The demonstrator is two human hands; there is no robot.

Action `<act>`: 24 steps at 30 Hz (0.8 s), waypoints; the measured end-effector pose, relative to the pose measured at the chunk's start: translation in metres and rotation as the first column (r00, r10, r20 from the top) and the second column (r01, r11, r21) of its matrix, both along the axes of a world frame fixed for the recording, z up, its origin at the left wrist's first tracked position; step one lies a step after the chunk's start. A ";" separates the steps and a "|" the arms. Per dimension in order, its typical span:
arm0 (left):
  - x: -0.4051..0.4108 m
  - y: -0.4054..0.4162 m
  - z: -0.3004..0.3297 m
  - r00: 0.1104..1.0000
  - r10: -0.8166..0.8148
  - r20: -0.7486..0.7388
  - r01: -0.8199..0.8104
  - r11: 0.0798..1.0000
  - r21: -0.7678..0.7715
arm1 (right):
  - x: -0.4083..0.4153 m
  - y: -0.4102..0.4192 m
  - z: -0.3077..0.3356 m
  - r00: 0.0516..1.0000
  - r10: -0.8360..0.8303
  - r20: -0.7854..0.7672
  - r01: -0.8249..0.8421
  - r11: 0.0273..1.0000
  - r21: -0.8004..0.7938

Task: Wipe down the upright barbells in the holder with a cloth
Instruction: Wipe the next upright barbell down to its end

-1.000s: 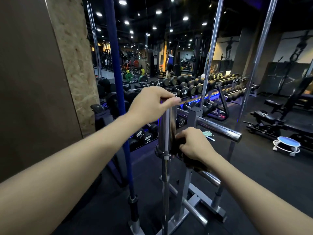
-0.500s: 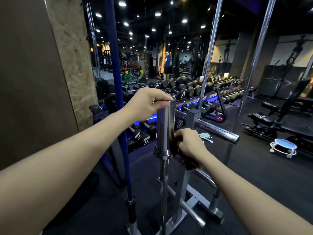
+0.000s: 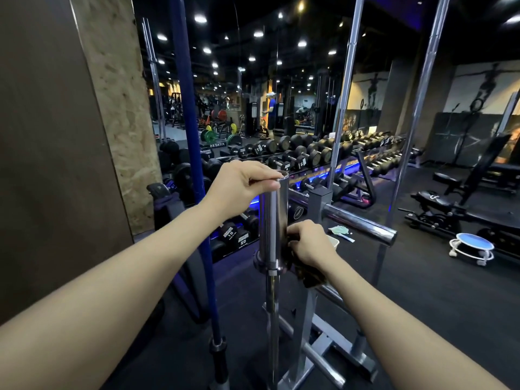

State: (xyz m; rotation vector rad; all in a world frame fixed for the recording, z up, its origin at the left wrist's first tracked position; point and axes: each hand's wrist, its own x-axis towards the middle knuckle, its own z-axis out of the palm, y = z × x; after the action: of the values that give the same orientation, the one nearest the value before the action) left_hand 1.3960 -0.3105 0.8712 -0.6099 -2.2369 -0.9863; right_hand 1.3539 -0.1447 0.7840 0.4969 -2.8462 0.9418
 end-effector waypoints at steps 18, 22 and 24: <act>0.001 -0.002 -0.009 0.999 -0.013 -0.051 0.014 1.000 0.023 | 0.018 0.021 -0.011 0.988 0.136 -0.080 -0.135 0.991 0.022; 0.006 0.003 -0.005 0.999 0.017 -0.033 -0.017 1.000 0.018 | 0.026 0.038 -0.005 0.995 0.103 0.002 -0.103 0.989 0.106; 0.004 0.005 -0.005 0.998 0.043 -0.041 -0.042 0.999 0.018 | 0.040 0.048 -0.002 0.995 0.090 -0.046 -0.085 0.993 0.087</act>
State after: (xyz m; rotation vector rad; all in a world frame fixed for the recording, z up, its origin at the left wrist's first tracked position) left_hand 1.3999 -0.3053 0.8661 -0.5682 -2.1941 -0.9616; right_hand 1.3934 -0.0966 0.7822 0.6496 -2.8497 0.8113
